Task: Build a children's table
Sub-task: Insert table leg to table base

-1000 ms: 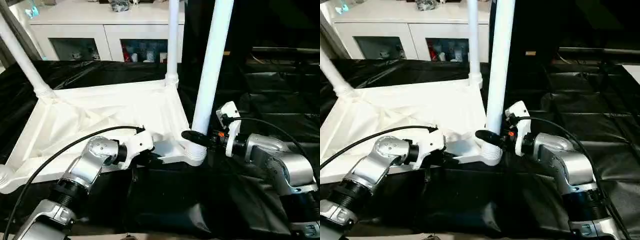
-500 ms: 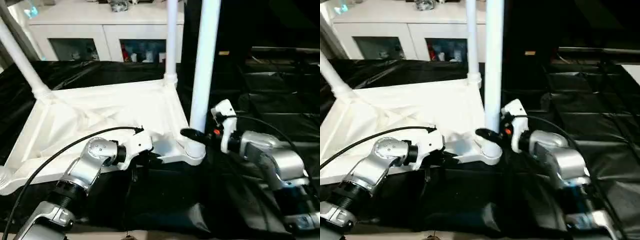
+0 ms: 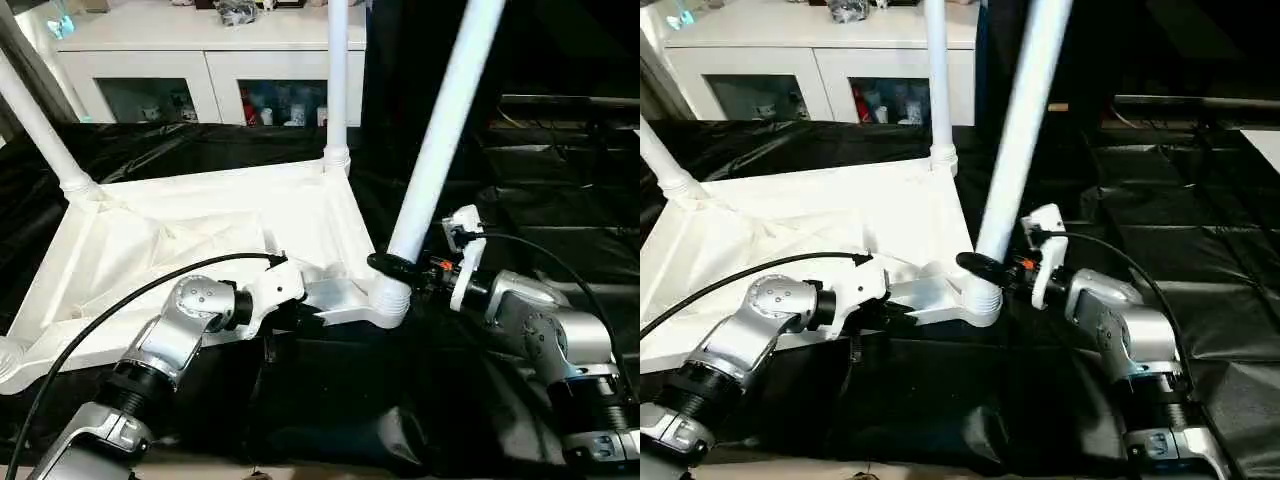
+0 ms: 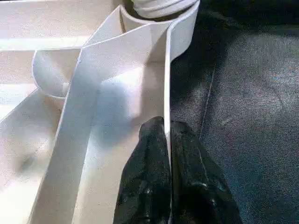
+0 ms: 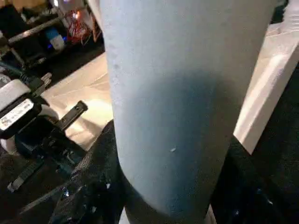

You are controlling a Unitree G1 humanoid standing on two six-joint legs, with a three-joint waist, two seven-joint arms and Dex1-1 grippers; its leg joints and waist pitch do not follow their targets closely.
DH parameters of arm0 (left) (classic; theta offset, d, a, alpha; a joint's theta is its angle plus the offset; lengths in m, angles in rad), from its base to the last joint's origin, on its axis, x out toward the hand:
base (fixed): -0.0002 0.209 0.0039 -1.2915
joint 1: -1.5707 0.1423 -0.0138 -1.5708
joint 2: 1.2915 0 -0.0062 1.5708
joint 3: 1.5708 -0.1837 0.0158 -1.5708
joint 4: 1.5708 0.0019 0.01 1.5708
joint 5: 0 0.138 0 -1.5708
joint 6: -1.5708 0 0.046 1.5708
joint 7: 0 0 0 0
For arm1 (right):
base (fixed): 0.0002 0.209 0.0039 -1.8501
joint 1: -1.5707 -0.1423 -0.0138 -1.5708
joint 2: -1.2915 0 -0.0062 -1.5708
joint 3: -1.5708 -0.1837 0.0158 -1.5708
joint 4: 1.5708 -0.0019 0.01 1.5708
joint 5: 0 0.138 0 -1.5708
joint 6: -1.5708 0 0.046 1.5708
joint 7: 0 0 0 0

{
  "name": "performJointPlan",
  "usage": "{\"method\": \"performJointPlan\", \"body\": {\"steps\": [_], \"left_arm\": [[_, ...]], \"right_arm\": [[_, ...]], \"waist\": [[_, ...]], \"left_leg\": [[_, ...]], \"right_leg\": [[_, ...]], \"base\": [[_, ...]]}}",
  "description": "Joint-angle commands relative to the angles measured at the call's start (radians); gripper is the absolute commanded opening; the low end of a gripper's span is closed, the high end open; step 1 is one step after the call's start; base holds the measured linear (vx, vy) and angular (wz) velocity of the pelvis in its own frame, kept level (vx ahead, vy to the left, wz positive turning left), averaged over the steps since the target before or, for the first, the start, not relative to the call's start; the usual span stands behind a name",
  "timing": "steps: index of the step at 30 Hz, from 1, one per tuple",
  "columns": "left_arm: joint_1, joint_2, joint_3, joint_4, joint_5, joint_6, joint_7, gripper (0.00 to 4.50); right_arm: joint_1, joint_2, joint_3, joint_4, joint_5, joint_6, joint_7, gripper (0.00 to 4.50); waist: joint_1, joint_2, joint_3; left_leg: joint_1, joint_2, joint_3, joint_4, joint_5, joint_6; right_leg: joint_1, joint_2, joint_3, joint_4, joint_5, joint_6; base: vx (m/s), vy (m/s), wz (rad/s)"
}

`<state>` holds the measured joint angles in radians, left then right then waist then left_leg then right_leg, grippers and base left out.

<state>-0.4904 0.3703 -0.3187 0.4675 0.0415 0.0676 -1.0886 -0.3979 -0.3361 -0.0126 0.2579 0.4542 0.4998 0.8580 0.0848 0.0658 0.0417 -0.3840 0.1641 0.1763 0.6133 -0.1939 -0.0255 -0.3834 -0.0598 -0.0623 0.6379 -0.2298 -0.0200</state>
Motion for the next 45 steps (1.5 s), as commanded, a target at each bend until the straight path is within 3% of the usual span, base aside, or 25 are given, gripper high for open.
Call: {"method": "performJointPlan", "body": {"steps": [1,4,5,6,7,10,11,20,23,25,28,34,40,45], "left_arm": [[-0.006,-0.002,0.036,0.034,-0.023,-0.008,0.034,0.00],[-0.010,-0.004,0.037,0.040,-0.022,-0.010,0.033,0.00],[-0.014,-0.006,0.036,0.046,-0.021,-0.014,0.035,0.00],[-0.015,-0.006,0.036,0.047,-0.020,-0.014,0.036,0.00],[-0.023,-0.010,0.035,0.058,-0.016,-0.021,0.042,0.00],[-0.030,-0.014,0.036,0.070,-0.012,-0.028,0.051,0.00],[-0.034,-0.015,0.037,0.077,-0.011,-0.032,0.053,0.00],[-0.046,-0.024,0.039,0.103,-0.003,-0.048,0.069,0.00],[-0.045,-0.024,0.039,0.103,-0.003,-0.049,0.069,0.00],[-0.042,-0.023,0.036,0.101,-0.001,-0.048,0.068,0.00],[-0.038,-0.019,0.031,0.098,0.006,-0.050,0.065,0.00],[-0.030,-0.009,0.018,0.089,0.011,-0.050,0.038,0.00],[-0.030,0.008,0.000,0.076,0.022,-0.040,0.003,0.00],[-0.031,0.022,-0.014,0.071,0.025,-0.034,-0.029,0.00]], "right_arm": [[0.046,0.010,-0.004,0.067,-0.019,-0.010,-0.022,1.86],[0.054,0.028,-0.022,0.091,-0.020,-0.039,-0.041,1.86],[0.057,0.036,-0.028,0.105,-0.022,-0.060,-0.050,1.86],[0.058,0.038,-0.029,0.106,-0.022,-0.063,-0.051,1.86],[0.071,0.049,-0.034,0.114,-0.033,-0.108,-0.062,1.86],[0.097,0.049,-0.022,0.096,-0.055,-0.158,-0.059,1.86],[0.112,0.048,-0.013,0.085,-0.069,-0.186,-0.052,1.86],[0.183,0.014,0.108,0.017,-0.226,-0.395,-0.047,1.85],[0.182,0.013,0.125,0.009,-0.239,-0.389,-0.047,1.85],[0.166,0.006,0.163,0.013,-0.261,-0.353,-0.040,1.85],[0.144,0.004,0.190,0.024,-0.256,-0.283,-0.027,1.85],[0.087,0.015,0.189,0.097,-0.252,-0.218,-0.013,1.85],[0.069,0.002,0.187,0.143,-0.247,-0.215,0.021,1.85],[0.071,-0.003,0.192,0.152,-0.252,-0.223,0.046,1.85]], "waist": [[0.007,-0.018,-0.060],[0.006,-0.019,-0.060],[0.006,-0.011,-0.059],[0.005,-0.015,-0.059],[0.007,-0.009,-0.059],[0.006,-0.011,-0.057],[0.005,-0.007,-0.056],[0.005,-0.016,-0.052],[0.004,-0.015,-0.050],[0.003,-0.021,-0.050],[0.002,-0.020,-0.049],[-0.002,-0.022,-0.049],[-0.010,-0.024,-0.041],[-0.011,-0.023,-0.044]], "left_leg": [[0.010,0.068,-0.028,-0.067,-0.084,0.067],[0.011,0.066,-0.027,-0.069,-0.100,0.059],[0.011,0.068,-0.028,-0.070,-0.112,0.054],[0.011,0.067,-0.028,-0.070,-0.117,0.053],[0.011,0.067,-0.029,-0.070,-0.120,0.051],[0.013,0.070,-0.030,-0.075,-0.142,0.045],[0.013,0.069,-0.030,-0.076,-0.158,0.041],[0.011,0.070,-0.031,-0.081,-0.178,0.043],[0.013,0.070,-0.033,-0.084,-0.206,0.041],[0.013,0.070,-0.033,-0.085,-0.205,0.043],[0.014,0.071,-0.033,-0.087,-0.209,0.043],[0.015,0.072,-0.035,-0.093,-0.230,0.029],[0.031,0.074,-0.039,-0.104,-0.327,-0.011],[0.030,0.077,-0.039,-0.108,-0.310,-0.011]], "right_leg": [[0.043,-0.101,0.054,-0.079,-0.076,-0.216],[0.043,-0.100,0.053,-0.084,-0.101,-0.216],[0.042,-0.101,0.053,-0.085,-0.112,-0.212],[0.042,-0.100,0.053,-0.087,-0.117,-0.210],[0.042,-0.103,0.053,-0.087,-0.127,-0.209],[0.040,-0.101,0.054,-0.090,-0.145,-0.201],[0.040,-0.102,0.054,-0.094,-0.168,-0.196],[0.036,-0.102,0.056,-0.100,-0.224,-0.171],[0.034,-0.103,0.058,-0.105,-0.276,-0.161],[0.035,-0.104,0.058,-0.106,-0.287,-0.157],[0.032,-0.103,0.059,-0.108,-0.301,-0.155],[0.034,-0.104,0.057,-0.109,-0.297,-0.158],[0.029,-0.108,0.061,-0.126,-0.414,-0.143],[0.032,-0.108,0.062,-0.121,-0.336,-0.165]], "base": [[0.000,0.000,0.00],[0.000,0.000,0.00],[0.000,0.000,0.00],[0.000,0.000,0.00],[0.000,0.000,0.00],[0.000,0.000,0.00],[0.000,0.000,0.00],[0.000,0.000,0.00],[0.000,0.000,0.00],[0.000,0.000,0.00],[0.000,0.000,0.00],[0.000,0.000,0.00],[0.000,0.000,0.00],[0.000,0.000,0.00]]}}
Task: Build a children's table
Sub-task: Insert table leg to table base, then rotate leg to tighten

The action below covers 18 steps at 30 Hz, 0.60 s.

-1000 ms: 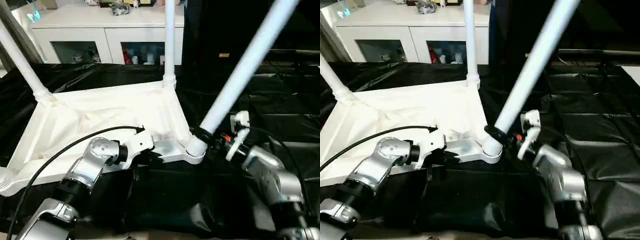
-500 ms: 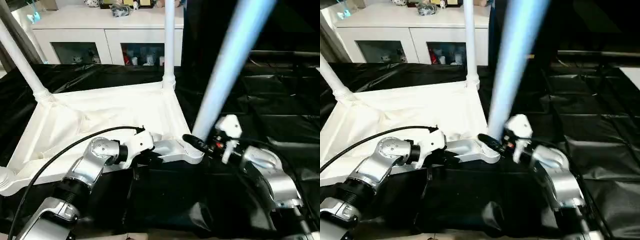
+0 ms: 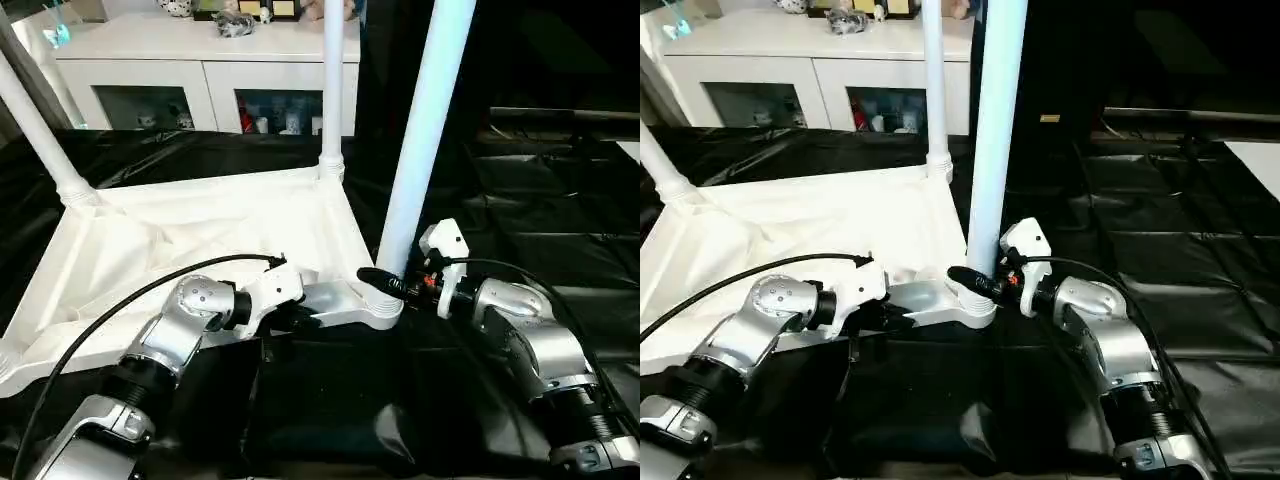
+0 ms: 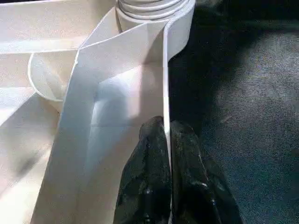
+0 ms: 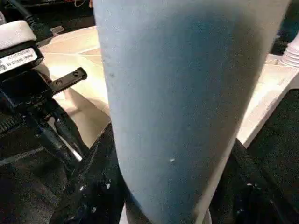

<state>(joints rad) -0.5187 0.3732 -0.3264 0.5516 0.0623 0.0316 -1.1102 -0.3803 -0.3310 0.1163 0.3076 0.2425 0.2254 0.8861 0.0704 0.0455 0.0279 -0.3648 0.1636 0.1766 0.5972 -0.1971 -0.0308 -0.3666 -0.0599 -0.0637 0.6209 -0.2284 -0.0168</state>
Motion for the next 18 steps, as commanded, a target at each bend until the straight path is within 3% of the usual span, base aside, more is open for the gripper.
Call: {"method": "performJointPlan", "body": {"steps": [1,2,5,8,9,18], "left_arm": [[-0.005,0.024,-0.010,-0.010,0.006,0.002,-0.016,0.00],[-0.008,0.029,-0.016,-0.006,0.010,0.002,-0.028,0.00],[-0.024,0.045,-0.032,0.009,0.023,0.005,-0.063,0.00],[-0.039,0.055,-0.039,0.020,0.025,0.013,-0.091,0.00],[-0.041,0.056,-0.040,0.023,0.026,0.012,-0.096,0.00],[-0.049,0.069,-0.052,0.023,0.023,0.010,-0.133,0.00]], "right_arm": [[0.051,-0.010,0.067,0.108,-0.045,0.043,0.025,1.85],[0.046,-0.013,0.075,0.116,-0.052,0.030,0.035,1.85],[0.033,-0.018,0.089,0.139,-0.070,0.000,0.052,1.85],[0.026,-0.026,0.100,0.150,-0.078,-0.023,0.084,1.85],[0.025,-0.030,0.102,0.154,-0.081,-0.030,0.095,1.85],[0.003,-0.059,0.119,0.220,-0.090,-0.099,0.188,1.85]], "waist": [[0.003,-0.001,-0.031],[0.003,0.003,-0.031],[-0.004,-0.001,-0.033],[-0.006,0.007,-0.036],[-0.008,0.002,-0.035],[-0.005,0.000,-0.032]], "left_leg": [[0.010,0.079,-0.038,-0.092,-0.299,-0.004],[0.011,0.077,-0.039,-0.092,-0.304,-0.004],[0.008,0.075,-0.038,-0.092,-0.296,-0.001],[0.007,0.077,-0.038,-0.093,-0.267,0.010],[0.007,0.078,-0.036,-0.093,-0.270,0.012],[0.011,0.081,-0.035,-0.094,-0.293,0.012]], "right_leg": [[0.017,-0.107,0.063,-0.101,-0.298,-0.180],[0.017,-0.107,0.062,-0.101,-0.299,-0.182],[0.023,-0.108,0.061,-0.101,-0.292,-0.184],[0.026,-0.105,0.059,-0.096,-0.213,-0.207],[0.026,-0.103,0.058,-0.096,-0.202,-0.213],[0.024,-0.106,0.060,-0.100,-0.247,-0.218]], "base": [[0.000,0.000,0.00],[0.000,0.000,0.00],[0.000,0.000,0.00],[0.000,0.000,0.00],[0.000,0.000,0.00],[0.000,0.000,0.00]]}}
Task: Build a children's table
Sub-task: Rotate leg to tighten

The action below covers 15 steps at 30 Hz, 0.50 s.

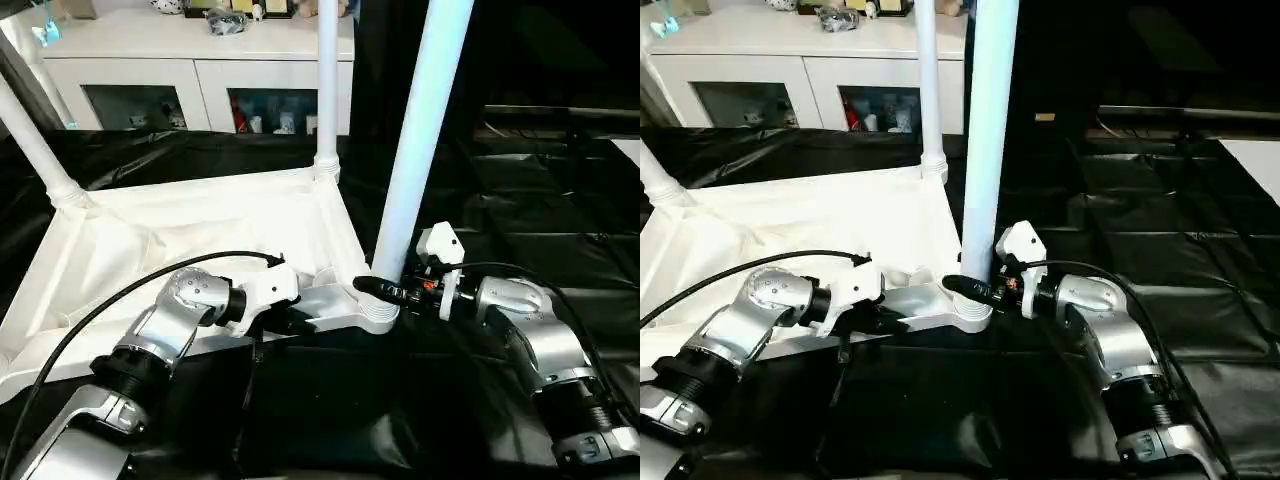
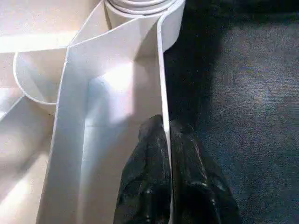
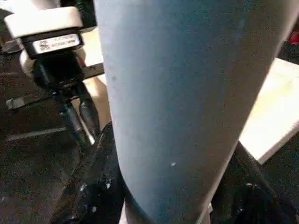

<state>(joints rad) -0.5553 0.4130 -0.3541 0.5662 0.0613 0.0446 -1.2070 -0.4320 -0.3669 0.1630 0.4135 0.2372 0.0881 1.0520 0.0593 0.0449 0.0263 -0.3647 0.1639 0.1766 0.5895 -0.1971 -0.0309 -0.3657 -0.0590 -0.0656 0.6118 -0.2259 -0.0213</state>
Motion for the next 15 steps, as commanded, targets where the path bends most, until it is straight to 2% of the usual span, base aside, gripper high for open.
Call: {"method": "performJointPlan", "body": {"steps": [1,5,10,12,14,15], "left_arm": [[-0.013,0.031,-0.027,0.009,0.027,-0.004,-0.037,0.00],[-0.009,0.037,-0.033,0.003,0.035,-0.006,-0.035,0.00],[-0.007,0.043,-0.036,0.001,0.036,-0.006,-0.043,0.00],[-0.007,0.044,-0.035,0.003,0.033,-0.004,-0.048,0.00],[-0.007,0.039,-0.030,0.003,0.028,0.011,-0.040,0.00],[-0.011,0.025,-0.024,0.009,0.034,0.042,0.002,0.00]], "right_arm": [[0.050,-0.026,0.074,0.124,-0.087,0.029,0.033,1.85],[0.024,-0.031,0.083,0.168,-0.098,0.001,0.060,1.85],[0.004,-0.025,0.086,0.205,-0.103,-0.022,0.069,1.85],[-0.002,-0.020,0.085,0.219,-0.107,-0.028,0.060,1.85],[-0.012,-0.007,0.072,0.244,-0.116,-0.033,0.011,1.85],[-0.030,0.016,0.047,0.287,-0.125,-0.032,-0.080,1.85]], "waist": [[0.005,-0.001,-0.031],[0.006,-0.005,-0.031],[0.005,-0.008,-0.029],[0.005,-0.004,-0.029],[0.002,-0.005,-0.028],[0.000,-0.003,-0.027]], "left_leg": [[0.009,0.081,-0.036,-0.087,-0.284,0.015],[0.009,0.080,-0.033,-0.085,-0.272,0.025],[0.011,0.082,-0.034,-0.088,-0.284,0.022],[0.011,0.082,-0.035,-0.089,-0.290,0.019],[0.012,0.082,-0.035,-0.091,-0.307,0.011],[0.012,0.081,-0.036,-0.092,-0.314,0.008]], "right_leg": [[0.024,-0.106,0.061,-0.089,-0.231,-0.217],[0.024,-0.108,0.061,-0.088,-0.224,-0.228],[0.023,-0.108,0.061,-0.092,-0.258,-0.219],[0.022,-0.108,0.061,-0.092,-0.261,-0.218],[0.020,-0.108,0.061,-0.093,-0.278,-0.217],[0.020,-0.107,0.061,-0.094,-0.287,-0.216]], "base": [[0.000,0.000,0.00],[0.000,0.000,0.00],[0.000,0.000,0.00],[0.000,0.000,0.00],[0.000,0.000,0.00],[0.000,0.000,0.00]]}}
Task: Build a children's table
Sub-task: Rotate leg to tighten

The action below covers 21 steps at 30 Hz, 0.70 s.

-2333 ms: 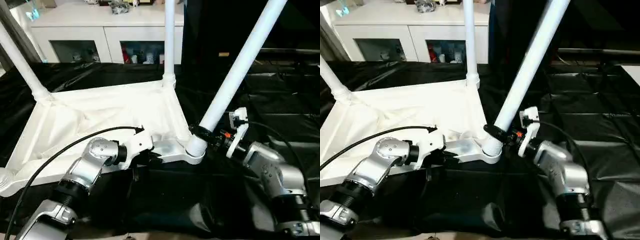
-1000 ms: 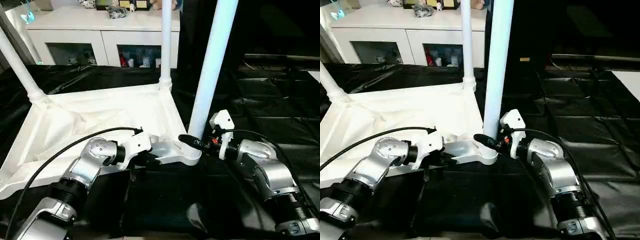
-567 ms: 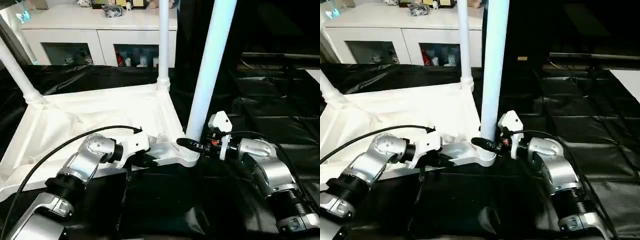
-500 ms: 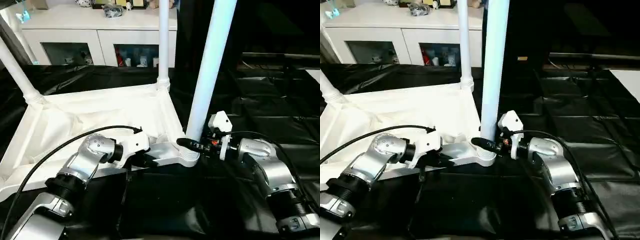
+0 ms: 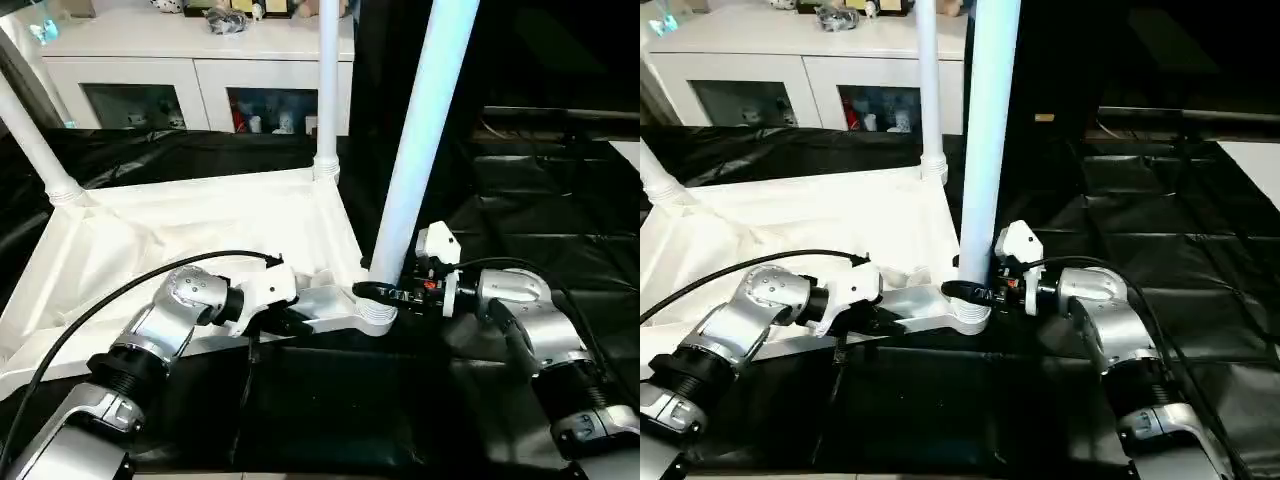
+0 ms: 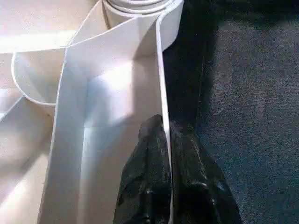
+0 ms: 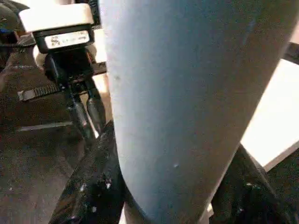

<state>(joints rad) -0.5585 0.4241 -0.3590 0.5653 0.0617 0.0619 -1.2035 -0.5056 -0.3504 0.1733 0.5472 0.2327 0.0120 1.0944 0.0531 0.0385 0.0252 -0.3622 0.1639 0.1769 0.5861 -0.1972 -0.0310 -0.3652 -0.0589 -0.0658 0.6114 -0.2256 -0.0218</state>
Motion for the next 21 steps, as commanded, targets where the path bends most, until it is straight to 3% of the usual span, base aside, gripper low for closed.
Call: {"method": "performJointPlan", "body": {"steps": [1,3,4,5,7,9,10,12,13,15,16,17,18,19,20,21], "left_arm": [[-0.010,0.009,-0.017,0.013,0.036,0.036,0.013,0.00],[-0.015,-0.030,0.002,0.026,0.031,0.088,0.081,0.00],[-0.017,-0.057,0.013,0.030,0.025,0.124,0.119,0.00],[-0.019,-0.082,0.021,0.033,0.023,0.155,0.155,0.00],[-0.023,-0.107,0.027,0.036,0.023,0.184,0.191,0.00],[-0.035,-0.143,0.033,0.049,0.028,0.222,0.246,0.00],[-0.068,-0.204,0.039,0.088,0.049,0.291,0.350,0.00],[-0.084,-0.228,0.040,0.106,0.060,0.318,0.394,0.00],[-0.108,-0.264,0.041,0.133,0.073,0.349,0.447,0.00],[-0.139,-0.305,0.043,0.165,0.089,0.379,0.508,0.00],[-0.150,-0.321,0.045,0.175,0.092,0.389,0.526,0.00],[-0.162,-0.340,0.052,0.188,0.089,0.397,0.546,0.00],[-0.171,-0.353,0.056,0.197,0.087,0.403,0.559,0.00],[-0.184,-0.371,0.056,0.210,0.091,0.412,0.582,0.00],[-0.184,-0.371,0.056,0.210,0.091,0.412,0.582,0.00],[-0.189,-0.377,0.054,0.215,0.095,0.417,0.593,0.00]], "right_arm": [[0.038,0.007,0.028,0.165,-0.121,0.048,-0.149,1.85],[0.026,0.040,-0.002,0.199,-0.118,0.060,-0.248,1.85],[0.024,0.063,-0.017,0.210,-0.114,0.069,-0.299,1.85],[0.023,0.085,-0.025,0.214,-0.112,0.076,-0.338,1.85],[0.021,0.110,-0.031,0.218,-0.110,0.085,-0.379,1.85],[0.010,0.151,-0.041,0.235,-0.109,0.098,-0.448,1.85],[-0.026,0.211,-0.049,0.291,-0.125,0.110,-0.589,1.85],[-0.044,0.234,-0.050,0.320,-0.133,0.110,-0.649,1.85],[-0.073,0.266,-0.057,0.363,-0.136,0.112,-0.726,1.85],[-0.105,0.305,-0.083,0.405,-0.120,0.112,-0.794,1.85],[-0.117,0.319,-0.094,0.420,-0.113,0.118,-0.818,1.85],[-0.130,0.333,-0.113,0.438,-0.102,0.119,-0.851,1.85],[-0.140,0.343,-0.124,0.452,-0.099,0.121,-0.872,1.85],[-0.157,0.358,-0.140,0.478,-0.098,0.124,-0.903,1.85],[-0.157,0.358,-0.140,0.478,-0.098,0.124,-0.903,1.85],[-0.165,0.364,-0.146,0.490,-0.100,0.125,-0.917,1.85]], "waist": [[0.000,0.003,-0.021],[-0.005,0.003,-0.014],[-0.010,0.003,-0.009],[-0.013,0.002,-0.005],[-0.019,0.000,-0.002],[-0.031,0.008,-0.003],[-0.040,0.014,-0.004],[-0.045,0.022,-0.002],[-0.050,0.020,-0.001],[-0.056,0.028,0.003],[-0.061,0.029,0.009],[-0.050,0.044,0.013],[-0.021,0.042,0.001],[0.026,-0.006,-0.012],[0.001,-0.061,-0.025],[0.003,-0.046,-0.014]], "left_leg": [[0.009,0.080,-0.038,-0.091,-0.341,-0.004],[0.014,0.078,-0.044,-0.094,-0.403,-0.024],[0.021,0.075,-0.048,-0.095,-0.445,-0.039],[0.036,0.071,-0.052,-0.088,-0.499,-0.051],[0.040,0.065,-0.061,-0.085,-0.540,-0.049],[0.035,0.069,-0.070,-0.096,-0.580,-0.059],[0.029,0.069,-0.075,-0.104,-0.619,-0.065],[0.039,0.069,-0.079,-0.112,-0.676,-0.081],[0.049,0.066,-0.080,-0.113,-0.721,-0.083],[0.071,0.061,-0.076,-0.114,-0.791,-0.080],[0.067,0.065,-0.075,-0.128,-0.839,-0.074],[0.004,0.090,-0.060,-0.203,-0.932,-0.089],[-0.054,0.108,-0.051,-0.250,-0.961,-0.091],[0.043,0.066,0.049,-0.212,-0.714,-0.087],[0.134,0.031,0.019,-0.031,-0.555,-0.091],[0.127,0.014,-0.042,0.077,-0.324,-0.028]], "right_leg": [[0.016,-0.110,0.062,-0.097,-0.327,-0.213],[0.013,-0.112,0.061,-0.107,-0.458,-0.177],[0.006,-0.114,0.060,-0.116,-0.550,-0.150],[-0.008,-0.115,0.057,-0.130,-0.664,-0.111],[-0.014,-0.118,0.049,-0.144,-0.758,-0.063],[-0.008,-0.113,0.041,-0.143,-0.733,-0.051],[-0.004,-0.110,0.034,-0.141,-0.698,-0.051],[-0.006,-0.103,0.023,-0.144,-0.650,-0.051],[-0.012,-0.098,0.015,-0.149,-0.647,-0.044],[-0.020,-0.088,-0.012,-0.165,-0.658,-0.024],[-0.007,-0.079,-0.041,-0.164,-0.621,-0.013],[0.058,-0.051,-0.052,-0.061,-0.459,-0.036],[0.118,-0.046,-0.028,0.072,-0.279,-0.045],[0.002,-0.057,0.040,0.025,-0.458,-0.039],[-0.092,-0.122,0.059,-0.113,-0.743,-0.028],[-0.106,-0.212,0.094,-0.186,-0.905,-0.073]], "base": [[0.000,0.000,0.00],[0.000,0.000,0.00],[0.000,0.000,0.00],[-0.060,0.007,-0.08],[-0.077,0.025,-0.09],[0.000,0.000,0.00],[-0.048,0.057,-0.19],[-0.051,0.058,-0.18],[-0.061,0.057,-0.10],[-0.062,0.058,-0.07],[-0.058,0.058,0.01],[-0.058,0.058,0.01],[-0.102,0.022,0.17],[-0.017,-0.075,0.32],[-0.017,-0.075,0.32],[0.069,-0.108,-0.04]]}}
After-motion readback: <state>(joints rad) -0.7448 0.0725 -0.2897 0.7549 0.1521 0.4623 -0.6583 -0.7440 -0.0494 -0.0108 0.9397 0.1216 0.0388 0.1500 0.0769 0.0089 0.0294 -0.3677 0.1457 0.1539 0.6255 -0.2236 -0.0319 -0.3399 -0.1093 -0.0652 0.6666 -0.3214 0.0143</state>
